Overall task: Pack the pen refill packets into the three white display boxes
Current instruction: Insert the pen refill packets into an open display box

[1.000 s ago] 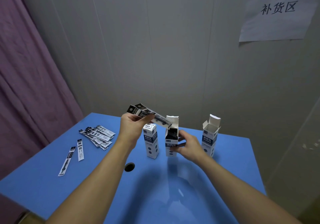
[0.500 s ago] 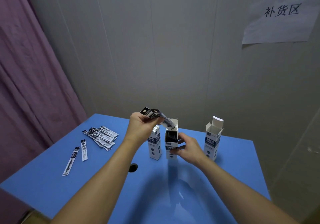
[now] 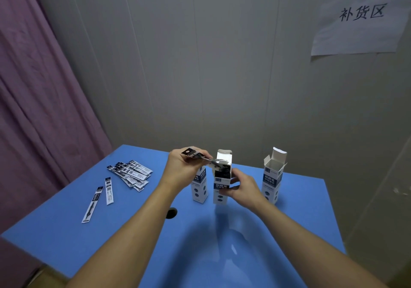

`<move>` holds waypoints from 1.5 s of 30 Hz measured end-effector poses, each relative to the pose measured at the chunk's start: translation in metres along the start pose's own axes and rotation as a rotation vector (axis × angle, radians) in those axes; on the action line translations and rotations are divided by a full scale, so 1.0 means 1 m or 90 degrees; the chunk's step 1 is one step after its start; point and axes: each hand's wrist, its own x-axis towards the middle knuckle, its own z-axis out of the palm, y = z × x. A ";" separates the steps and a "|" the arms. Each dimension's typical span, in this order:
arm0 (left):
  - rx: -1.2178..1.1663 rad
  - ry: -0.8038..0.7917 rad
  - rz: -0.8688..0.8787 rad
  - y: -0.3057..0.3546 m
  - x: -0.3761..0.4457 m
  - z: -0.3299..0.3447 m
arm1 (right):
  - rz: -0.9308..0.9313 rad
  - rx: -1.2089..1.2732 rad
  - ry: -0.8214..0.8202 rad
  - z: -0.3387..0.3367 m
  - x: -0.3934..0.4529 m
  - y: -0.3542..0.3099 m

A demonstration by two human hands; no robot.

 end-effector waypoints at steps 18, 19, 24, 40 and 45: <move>-0.052 0.036 -0.030 0.005 -0.009 -0.001 | 0.012 -0.011 -0.009 0.003 -0.007 -0.007; -0.051 0.031 -0.027 0.005 -0.009 -0.001 | 0.012 -0.013 -0.010 0.003 -0.008 -0.007; -0.031 0.015 -0.024 0.006 -0.011 0.003 | 0.016 -0.016 -0.001 0.002 -0.010 -0.006; 0.163 -0.020 -0.095 0.003 -0.002 0.013 | -0.033 -0.011 -0.019 0.012 -0.013 -0.017; 0.178 -0.019 0.021 0.008 -0.005 0.010 | -0.044 -0.004 -0.022 0.013 -0.013 -0.022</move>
